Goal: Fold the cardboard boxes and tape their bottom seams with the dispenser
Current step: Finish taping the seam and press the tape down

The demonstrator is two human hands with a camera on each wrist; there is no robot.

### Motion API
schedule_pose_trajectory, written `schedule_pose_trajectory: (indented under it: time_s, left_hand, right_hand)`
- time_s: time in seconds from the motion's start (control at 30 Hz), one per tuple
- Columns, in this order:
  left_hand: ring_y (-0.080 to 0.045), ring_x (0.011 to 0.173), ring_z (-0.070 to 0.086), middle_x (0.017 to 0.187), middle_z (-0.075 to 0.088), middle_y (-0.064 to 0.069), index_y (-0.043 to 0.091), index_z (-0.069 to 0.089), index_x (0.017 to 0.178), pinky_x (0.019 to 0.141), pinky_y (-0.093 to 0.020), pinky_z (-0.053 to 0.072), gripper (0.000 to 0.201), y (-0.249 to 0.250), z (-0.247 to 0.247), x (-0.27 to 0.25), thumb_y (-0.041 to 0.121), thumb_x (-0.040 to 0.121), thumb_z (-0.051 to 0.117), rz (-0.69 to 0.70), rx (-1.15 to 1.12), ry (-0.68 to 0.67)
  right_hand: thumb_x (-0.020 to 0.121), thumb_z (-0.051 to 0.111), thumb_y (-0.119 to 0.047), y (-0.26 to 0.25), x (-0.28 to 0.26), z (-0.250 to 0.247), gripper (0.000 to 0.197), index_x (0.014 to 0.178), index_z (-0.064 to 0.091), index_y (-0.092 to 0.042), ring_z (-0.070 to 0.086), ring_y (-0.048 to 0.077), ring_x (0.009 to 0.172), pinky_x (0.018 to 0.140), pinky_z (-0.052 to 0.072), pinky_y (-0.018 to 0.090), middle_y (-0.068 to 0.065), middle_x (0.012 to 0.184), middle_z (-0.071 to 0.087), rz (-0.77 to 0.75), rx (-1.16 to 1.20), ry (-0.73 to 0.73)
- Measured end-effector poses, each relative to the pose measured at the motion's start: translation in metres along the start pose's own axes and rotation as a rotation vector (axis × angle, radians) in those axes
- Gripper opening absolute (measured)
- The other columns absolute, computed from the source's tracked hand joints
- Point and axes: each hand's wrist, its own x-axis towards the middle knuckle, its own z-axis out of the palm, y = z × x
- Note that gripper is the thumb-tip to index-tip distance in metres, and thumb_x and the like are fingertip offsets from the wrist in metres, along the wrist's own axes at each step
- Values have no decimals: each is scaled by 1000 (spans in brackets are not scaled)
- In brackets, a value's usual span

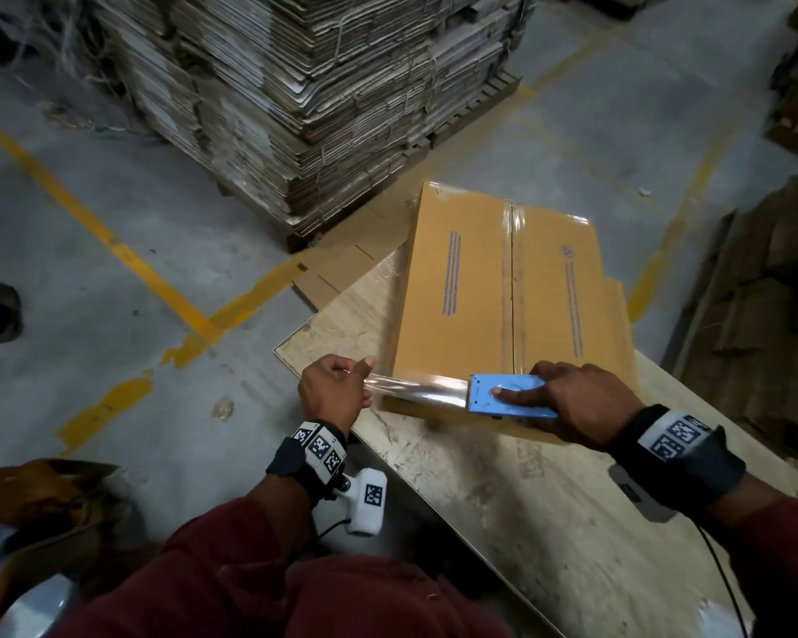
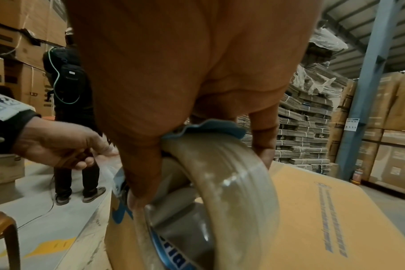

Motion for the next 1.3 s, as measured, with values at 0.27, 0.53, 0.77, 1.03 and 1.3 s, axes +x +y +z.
schedule_pose_trajectory:
  time_s: [0.27,0.53,0.77,1.03,1.3]
  left_hand:
    - [-28,53,72,77,74,-20,3,68,89,54,-40,63,29,-11,3,3,24,84,87,-33,-8,5]
    - [-24,52,71,74,73,-14,8,68,86,53,-38,61,29,-7,0,2,30,84,87,71,-51,39]
    - [-25,56,73,77,74,-17,6,67,86,55,-40,63,28,-10,7,8,27,85,86,38,-38,13]
    - [-25,55,73,77,74,-16,4,68,90,52,-37,62,32,-30,7,12,28,84,87,-44,-17,1]
    - [-17,48,57,67,71,-11,-2,68,98,51,-30,55,40,-46,26,17,31,84,87,-345,-153,-142]
  right_hand:
    - [102,42,-58,-1,11,-4,53,149,19,-65,58,27,104,81,45,37,1,117,53,1,-18,-34]
    - [98,39,-65,3,7,-8,53,148,22,-64,62,28,90,69,42,35,1,107,55,-3,35,-32]
    - [102,35,-57,5,14,-20,51,151,19,-63,57,28,103,81,43,38,3,119,52,-28,-67,-34]
    - [104,37,-52,-11,21,-18,53,152,16,-62,55,26,113,86,38,37,2,127,48,-24,-84,-80]
    - [104,38,-53,-17,30,-19,54,153,17,-61,56,27,112,80,33,37,2,126,49,-31,-107,-97]
